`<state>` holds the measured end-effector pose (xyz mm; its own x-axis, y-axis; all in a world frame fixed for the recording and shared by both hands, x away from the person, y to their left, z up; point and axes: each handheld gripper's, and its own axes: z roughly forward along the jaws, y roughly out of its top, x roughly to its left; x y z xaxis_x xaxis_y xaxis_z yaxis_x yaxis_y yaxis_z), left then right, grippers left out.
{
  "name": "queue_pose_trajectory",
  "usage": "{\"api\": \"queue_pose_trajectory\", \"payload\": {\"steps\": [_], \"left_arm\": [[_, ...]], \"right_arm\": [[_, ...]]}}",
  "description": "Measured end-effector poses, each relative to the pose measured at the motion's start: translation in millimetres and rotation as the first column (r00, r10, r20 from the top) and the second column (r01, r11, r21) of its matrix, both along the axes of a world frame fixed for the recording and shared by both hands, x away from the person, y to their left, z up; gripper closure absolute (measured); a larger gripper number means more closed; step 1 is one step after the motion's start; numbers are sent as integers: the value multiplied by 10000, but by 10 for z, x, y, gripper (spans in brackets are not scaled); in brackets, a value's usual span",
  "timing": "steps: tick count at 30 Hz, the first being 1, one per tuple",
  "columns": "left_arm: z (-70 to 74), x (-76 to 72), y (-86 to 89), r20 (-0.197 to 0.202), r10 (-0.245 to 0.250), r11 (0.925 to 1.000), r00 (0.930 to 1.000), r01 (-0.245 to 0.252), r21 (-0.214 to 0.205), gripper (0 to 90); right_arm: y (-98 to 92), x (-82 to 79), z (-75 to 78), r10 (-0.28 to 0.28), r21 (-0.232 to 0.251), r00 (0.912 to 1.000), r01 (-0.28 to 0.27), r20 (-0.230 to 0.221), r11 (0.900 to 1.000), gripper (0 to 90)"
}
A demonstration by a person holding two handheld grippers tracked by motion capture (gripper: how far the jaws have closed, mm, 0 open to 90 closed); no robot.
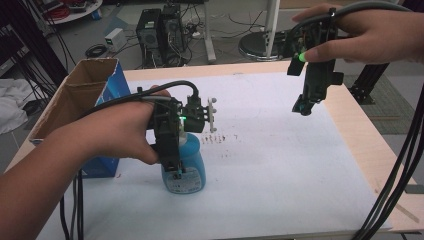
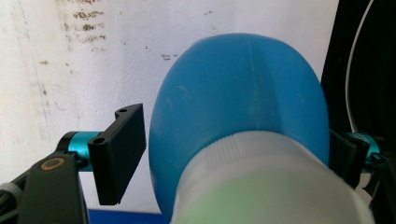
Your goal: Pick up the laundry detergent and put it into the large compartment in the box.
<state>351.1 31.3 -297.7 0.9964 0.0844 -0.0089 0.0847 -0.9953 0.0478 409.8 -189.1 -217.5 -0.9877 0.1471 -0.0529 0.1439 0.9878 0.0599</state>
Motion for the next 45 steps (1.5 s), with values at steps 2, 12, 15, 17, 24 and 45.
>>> {"api": "queue_pose_trajectory", "payload": {"steps": [2, 12, 15, 17, 24, 45], "left_arm": [[-1, -4, 1, 14, 25, 10000, 10000, -25, 15, 205], [-6, -19, -9, -12, -9, 9999, 10000, 9, 141, 236], [-7, -28, -21, -49, -6, 9999, 10000, 7, 139, 252], [-7, -28, -24, -24, 10, 9999, 10000, -10, 164, 256], [2, -28, -33, 30, 9, 9999, 10000, -9, 124, 302], [35, 11, -9, 217, 541, 9985, 9983, -541, 15, 389]], "right_arm": [[4, -2, 0, -7, -10, 10000, 7, -2, 10000, 15], [4, 8, -8, -36, -5, 10000, 36, -39, 10000, 15], [4, 3, -7, -66, 9, 10000, 66, -34, 10000, 15], [-2, 3, -5, -62, 7, 10000, 62, -20, 10000, 15], [-23, -2, -21, -127, 50, 9999, 127, -79, 9999, 15], [-10, -15, -58, -120, 117, 9999, 121, -122, 9999, 15]]}}
